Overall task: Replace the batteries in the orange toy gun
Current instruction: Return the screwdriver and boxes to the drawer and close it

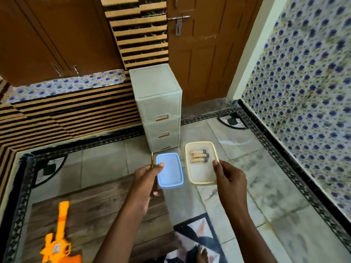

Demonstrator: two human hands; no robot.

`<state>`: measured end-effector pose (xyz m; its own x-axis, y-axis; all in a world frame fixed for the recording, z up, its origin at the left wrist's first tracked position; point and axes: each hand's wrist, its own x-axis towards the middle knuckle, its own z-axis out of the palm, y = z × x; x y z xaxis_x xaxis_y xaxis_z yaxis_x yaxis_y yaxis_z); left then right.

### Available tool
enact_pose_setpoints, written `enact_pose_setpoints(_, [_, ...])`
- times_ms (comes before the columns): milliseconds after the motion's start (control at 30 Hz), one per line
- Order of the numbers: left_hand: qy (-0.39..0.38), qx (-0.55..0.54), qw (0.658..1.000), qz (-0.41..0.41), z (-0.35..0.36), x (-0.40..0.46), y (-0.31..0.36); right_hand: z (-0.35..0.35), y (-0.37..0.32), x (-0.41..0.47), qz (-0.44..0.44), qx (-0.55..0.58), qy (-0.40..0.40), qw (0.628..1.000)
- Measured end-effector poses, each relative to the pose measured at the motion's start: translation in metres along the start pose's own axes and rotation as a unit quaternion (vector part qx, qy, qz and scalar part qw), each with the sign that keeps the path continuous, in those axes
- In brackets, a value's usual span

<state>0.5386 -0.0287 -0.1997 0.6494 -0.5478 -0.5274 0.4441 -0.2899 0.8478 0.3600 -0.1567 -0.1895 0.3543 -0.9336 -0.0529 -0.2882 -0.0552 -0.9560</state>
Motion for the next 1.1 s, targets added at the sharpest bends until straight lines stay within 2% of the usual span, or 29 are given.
enact_pose_setpoints(233, [-0.009, -0.015, 1.000, 0.001, 0.087, 0.040, 0.021, -0.048, 0.009, 0.079, -0.002, 0.018, 0.016, 1.000])
enact_pose_setpoints(500, [0.016, -0.047, 0.999, 0.007, 0.127, 0.107, 0.056, -0.041, 0.007, 0.169, -0.016, 0.044, 0.001, 0.999])
enact_pose_setpoints(1100, [0.091, -0.043, 0.995, -0.006, 0.105, 0.324, 0.166, 0.104, -0.012, 0.409, -0.028, 0.001, -0.102, 0.994])
